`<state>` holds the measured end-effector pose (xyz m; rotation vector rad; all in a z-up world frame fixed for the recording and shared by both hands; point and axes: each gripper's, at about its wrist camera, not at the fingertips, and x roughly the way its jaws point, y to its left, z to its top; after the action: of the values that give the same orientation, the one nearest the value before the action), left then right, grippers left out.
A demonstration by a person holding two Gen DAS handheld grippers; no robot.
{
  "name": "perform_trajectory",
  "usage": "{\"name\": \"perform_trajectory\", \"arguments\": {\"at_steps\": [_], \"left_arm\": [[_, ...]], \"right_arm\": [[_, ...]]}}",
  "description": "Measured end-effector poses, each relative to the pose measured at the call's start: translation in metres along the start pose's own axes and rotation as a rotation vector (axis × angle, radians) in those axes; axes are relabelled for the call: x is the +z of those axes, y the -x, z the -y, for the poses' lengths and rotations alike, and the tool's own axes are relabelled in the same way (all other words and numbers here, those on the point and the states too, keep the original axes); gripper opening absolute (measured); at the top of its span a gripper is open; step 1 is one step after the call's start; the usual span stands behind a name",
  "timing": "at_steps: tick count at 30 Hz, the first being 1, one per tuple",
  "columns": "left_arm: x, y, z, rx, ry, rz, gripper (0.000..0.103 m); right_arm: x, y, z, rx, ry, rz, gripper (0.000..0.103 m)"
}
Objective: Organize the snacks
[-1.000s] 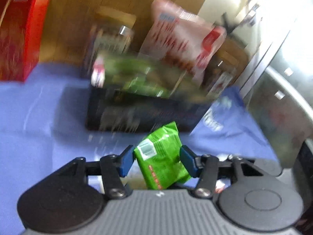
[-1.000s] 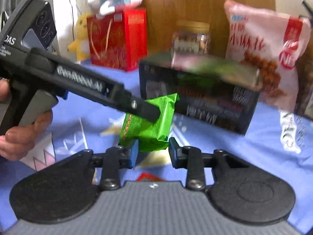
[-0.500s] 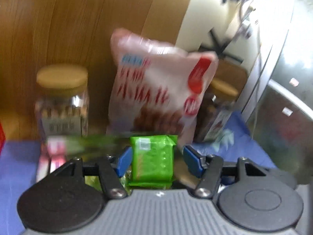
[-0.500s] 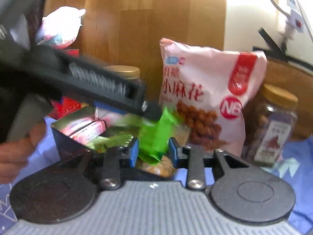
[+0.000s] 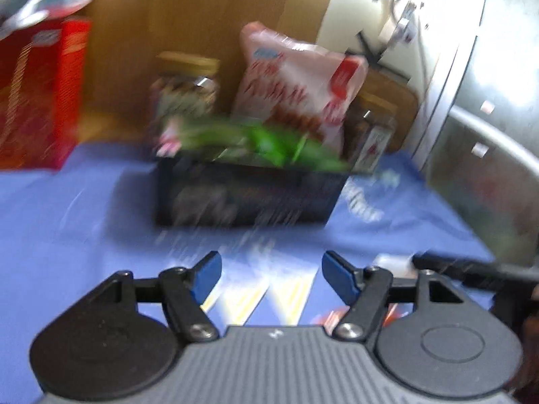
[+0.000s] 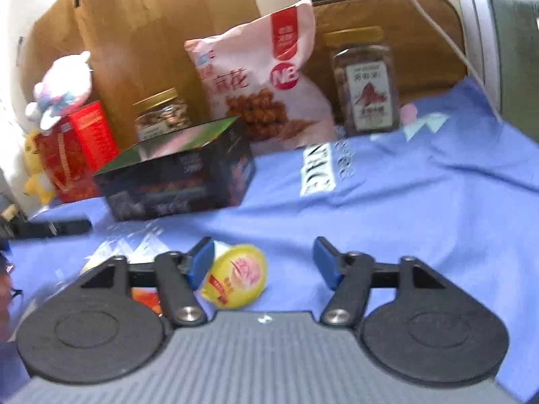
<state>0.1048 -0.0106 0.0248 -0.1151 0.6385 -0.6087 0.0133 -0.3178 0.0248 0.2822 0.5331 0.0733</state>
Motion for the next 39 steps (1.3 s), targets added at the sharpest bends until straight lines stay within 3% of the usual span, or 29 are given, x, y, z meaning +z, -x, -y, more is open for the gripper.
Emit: {"name": "perform_trajectory", "arguments": {"at_steps": [2,4,6,11,15,19,24,27,32,35,39], "left_arm": [[-0.015,0.009,-0.008,0.020,0.012,-0.013,0.067],[-0.026,0.017,-0.016,0.033,0.024,-0.019,0.067],[-0.031,0.021,-0.026,0.056,0.043,-0.020,0.067],[-0.037,0.041,-0.049,0.078,0.113,0.021,0.067],[-0.038,0.057,-0.066,0.092,0.157,0.062,0.068],[-0.041,0.071,-0.081,0.090,0.216,0.093,0.068],[-0.045,0.084,-0.090,0.078,0.242,0.109,0.068],[-0.049,0.087,-0.090,0.067,0.244,0.109,0.070],[-0.052,0.089,-0.089,0.000,0.271,0.099,0.070],[-0.053,0.087,-0.086,-0.043,0.274,0.078,0.077],[-0.055,0.082,-0.078,-0.017,0.241,0.052,0.083]], "right_arm": [[-0.005,0.001,-0.010,0.020,0.037,-0.011,0.076],[-0.004,-0.009,-0.021,0.008,0.082,-0.031,0.074],[-0.003,-0.025,-0.027,0.030,0.116,-0.082,0.053],[0.004,-0.052,-0.056,0.013,0.193,-0.127,0.048],[0.002,-0.052,-0.109,0.098,0.330,-0.119,0.048],[-0.018,-0.055,-0.177,0.217,0.518,-0.133,0.048],[-0.046,-0.057,-0.230,0.325,0.681,-0.168,0.049],[-0.054,-0.051,-0.239,0.363,0.715,-0.151,0.050],[-0.058,-0.040,-0.225,0.354,0.673,-0.163,0.063],[-0.062,-0.032,-0.217,0.346,0.648,-0.157,0.063],[-0.064,-0.029,-0.216,0.350,0.635,-0.159,0.063]]}}
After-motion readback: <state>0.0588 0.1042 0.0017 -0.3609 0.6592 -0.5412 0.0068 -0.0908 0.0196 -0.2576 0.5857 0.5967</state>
